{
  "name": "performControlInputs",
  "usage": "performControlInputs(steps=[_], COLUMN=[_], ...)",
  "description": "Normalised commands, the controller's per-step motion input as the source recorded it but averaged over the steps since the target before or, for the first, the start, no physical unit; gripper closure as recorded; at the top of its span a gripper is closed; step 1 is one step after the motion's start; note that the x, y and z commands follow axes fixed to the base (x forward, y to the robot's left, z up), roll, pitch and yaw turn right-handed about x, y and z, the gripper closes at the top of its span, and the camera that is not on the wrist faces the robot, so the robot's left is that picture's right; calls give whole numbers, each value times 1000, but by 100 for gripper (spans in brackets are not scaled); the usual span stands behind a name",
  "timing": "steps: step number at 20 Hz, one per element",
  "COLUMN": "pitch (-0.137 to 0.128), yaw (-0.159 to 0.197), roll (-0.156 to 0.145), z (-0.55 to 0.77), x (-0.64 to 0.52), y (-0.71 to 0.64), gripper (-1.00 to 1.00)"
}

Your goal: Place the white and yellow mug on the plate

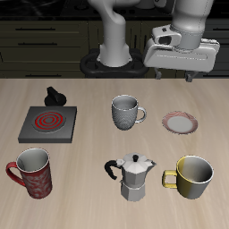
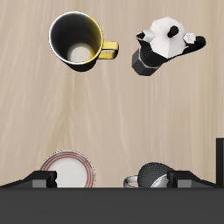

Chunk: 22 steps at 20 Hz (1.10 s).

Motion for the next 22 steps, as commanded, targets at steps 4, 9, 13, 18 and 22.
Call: performControlInputs(steps=[4, 9, 13, 18, 22], pitch=[-9, -6, 16, 17, 37], yaw=[-49, -32, -40, -35, -42], roll=[4, -29, -40, 34, 65], z=[74, 2, -95, -131, -151], x=[326, 291, 321, 292, 277], y=[70, 48, 68, 112, 73], gripper=[-100, -100, -100, -100, -100])
